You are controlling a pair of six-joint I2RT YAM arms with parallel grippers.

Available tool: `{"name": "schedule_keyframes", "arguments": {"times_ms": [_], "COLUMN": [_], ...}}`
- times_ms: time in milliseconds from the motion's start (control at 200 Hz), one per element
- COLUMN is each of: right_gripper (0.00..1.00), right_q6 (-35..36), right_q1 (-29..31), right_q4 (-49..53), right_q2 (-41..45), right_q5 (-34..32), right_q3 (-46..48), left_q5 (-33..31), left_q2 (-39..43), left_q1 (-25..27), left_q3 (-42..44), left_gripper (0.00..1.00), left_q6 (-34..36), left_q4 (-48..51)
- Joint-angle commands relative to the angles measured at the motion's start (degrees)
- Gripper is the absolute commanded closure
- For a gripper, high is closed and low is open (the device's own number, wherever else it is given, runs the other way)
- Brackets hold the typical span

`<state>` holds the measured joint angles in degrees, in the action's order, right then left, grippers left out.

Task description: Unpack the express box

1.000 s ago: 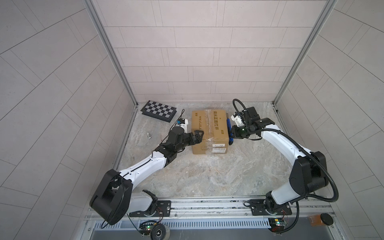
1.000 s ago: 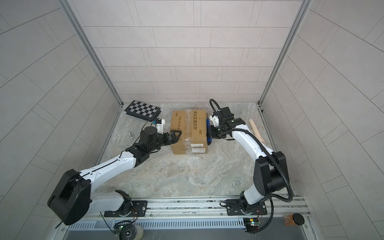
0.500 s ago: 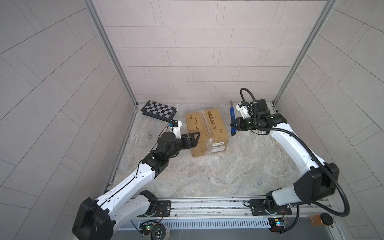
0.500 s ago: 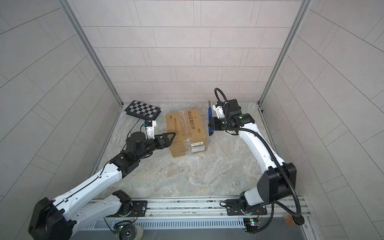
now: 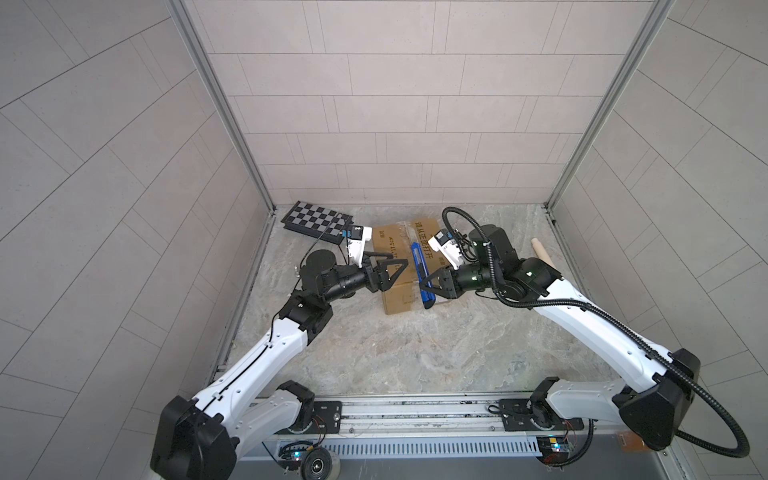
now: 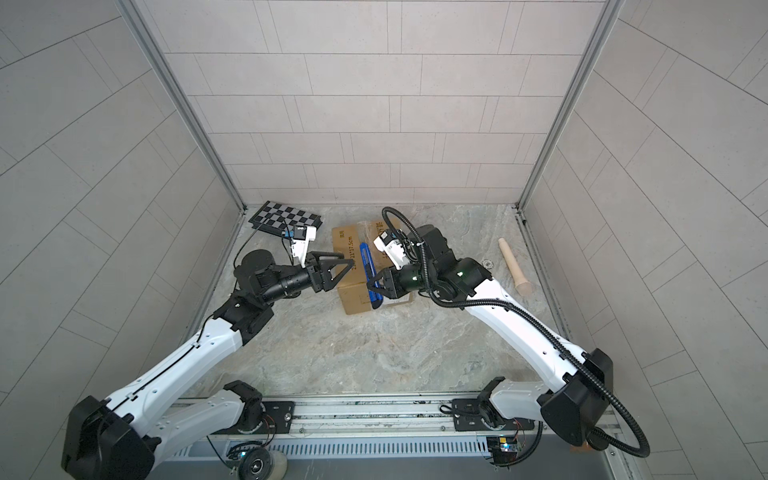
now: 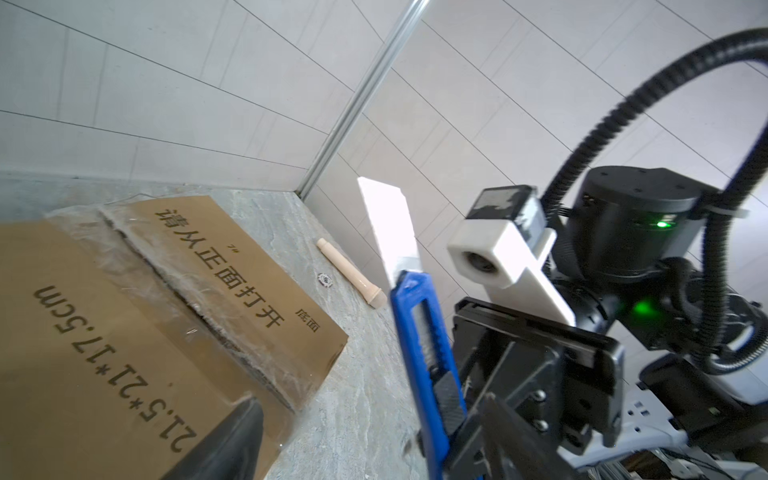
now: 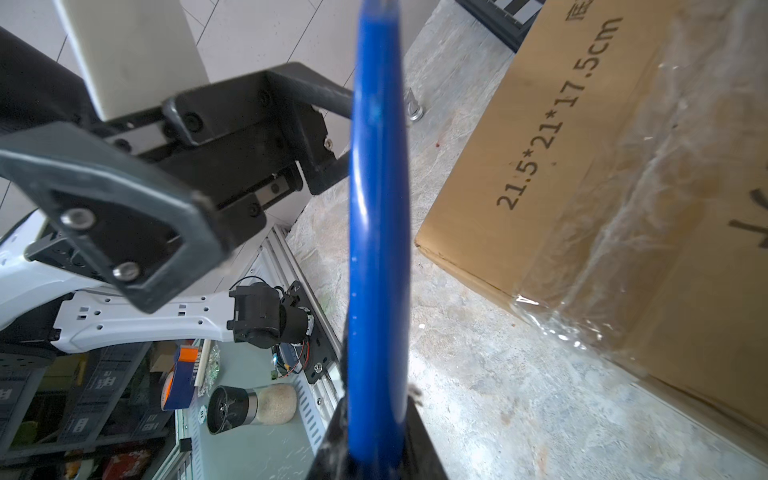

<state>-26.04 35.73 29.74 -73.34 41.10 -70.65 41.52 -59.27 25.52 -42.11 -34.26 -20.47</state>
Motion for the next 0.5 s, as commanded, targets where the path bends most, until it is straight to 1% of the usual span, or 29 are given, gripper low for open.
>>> {"name": "schedule_keyframes", "arguments": {"times_ms": [0, 80, 265, 370, 446, 496], "right_gripper": [1.00, 1.00, 1.00, 1.00, 1.00, 1.00], "right_q6": [-1.11, -1.18, -1.64, -1.49, -1.29, -1.20], "right_q1": [1.33, 2.37, 3.78, 4.19, 4.35, 4.41], "right_q4": [-5.19, -6.36, -7.92, -7.86, -7.77, -7.69], "right_q2": [-0.02, -0.36, -1.33, -1.97, -2.27, -2.48], "right_q5": [1.80, 2.88, 4.84, 5.36, 5.54, 5.64], "right_q3": [-0.42, -0.45, -0.47, -0.50, -0.56, -0.45], "left_q5": [5.82, 6.58, 9.48, 10.32, 10.69, 10.69], "left_q2": [0.11, -0.53, -3.05, -3.93, -4.23, -4.35], "left_q1": [0.00, 0.04, 0.01, 0.06, 0.04, 0.06], "left_q3": [-2.09, -2.28, -2.86, -3.62, -3.95, -3.95], "left_gripper": [0.18, 0.23, 0.32, 0.43, 0.48, 0.54], "left_q6": [0.12, -0.06, -3.74, -4.37, -4.75, -4.78], "left_q4": [-4.05, -4.49, -10.43, -11.27, -11.51, -11.57]}}
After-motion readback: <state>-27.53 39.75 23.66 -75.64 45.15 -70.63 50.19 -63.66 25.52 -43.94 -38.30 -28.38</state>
